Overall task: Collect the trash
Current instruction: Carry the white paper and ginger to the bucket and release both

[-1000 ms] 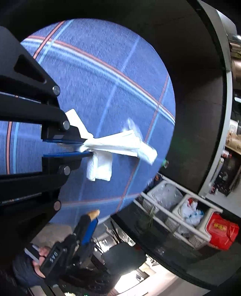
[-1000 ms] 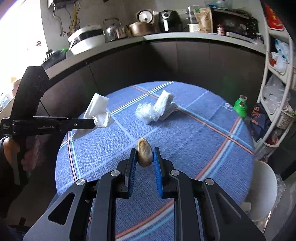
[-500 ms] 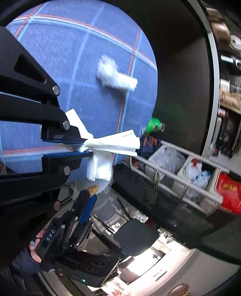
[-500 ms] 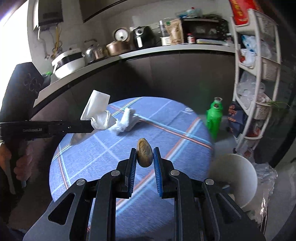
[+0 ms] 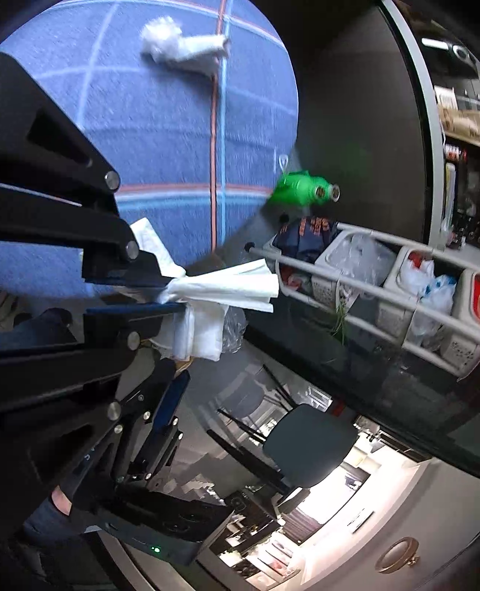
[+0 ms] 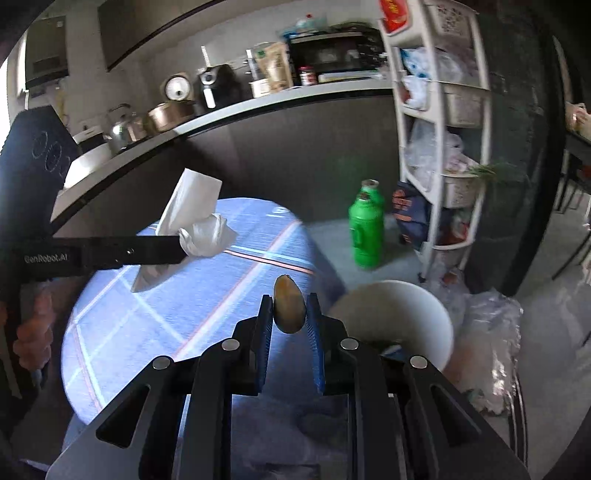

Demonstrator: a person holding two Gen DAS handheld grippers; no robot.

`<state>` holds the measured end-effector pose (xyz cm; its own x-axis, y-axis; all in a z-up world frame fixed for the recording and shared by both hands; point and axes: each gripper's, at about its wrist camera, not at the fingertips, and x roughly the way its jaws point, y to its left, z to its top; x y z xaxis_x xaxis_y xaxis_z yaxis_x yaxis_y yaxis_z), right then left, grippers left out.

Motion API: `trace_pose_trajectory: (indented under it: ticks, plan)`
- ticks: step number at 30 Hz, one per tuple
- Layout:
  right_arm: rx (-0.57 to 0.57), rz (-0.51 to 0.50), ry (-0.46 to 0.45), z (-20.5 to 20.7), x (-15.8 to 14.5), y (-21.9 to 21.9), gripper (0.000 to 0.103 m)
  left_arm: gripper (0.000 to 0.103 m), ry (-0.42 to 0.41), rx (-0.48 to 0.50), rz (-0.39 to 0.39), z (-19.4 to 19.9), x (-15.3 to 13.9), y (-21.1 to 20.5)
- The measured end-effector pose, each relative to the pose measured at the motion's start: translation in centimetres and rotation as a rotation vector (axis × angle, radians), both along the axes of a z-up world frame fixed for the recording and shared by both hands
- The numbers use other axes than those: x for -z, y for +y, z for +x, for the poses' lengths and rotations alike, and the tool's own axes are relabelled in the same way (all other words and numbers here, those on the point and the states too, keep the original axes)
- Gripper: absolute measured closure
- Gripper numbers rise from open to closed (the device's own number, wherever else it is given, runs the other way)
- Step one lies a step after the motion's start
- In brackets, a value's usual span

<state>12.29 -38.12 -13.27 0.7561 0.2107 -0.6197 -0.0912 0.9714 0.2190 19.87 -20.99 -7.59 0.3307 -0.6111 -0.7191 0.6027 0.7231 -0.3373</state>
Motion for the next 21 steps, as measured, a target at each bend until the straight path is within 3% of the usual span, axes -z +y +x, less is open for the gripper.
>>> trace_pose_trajectory:
  ticks: [11, 21]
  plan:
    - [0.102, 0.009, 0.087, 1.4, 5.1, -6.0, 0.086, 0.094, 0.068, 0.084, 0.062, 2.9, 3.9, -7.9]
    - [0.099, 0.026, 0.188, 3.8, 10.9, -7.8, 0.086, 0.094, 0.153, 0.088, 0.136, 5.8, 10.0, -12.1]
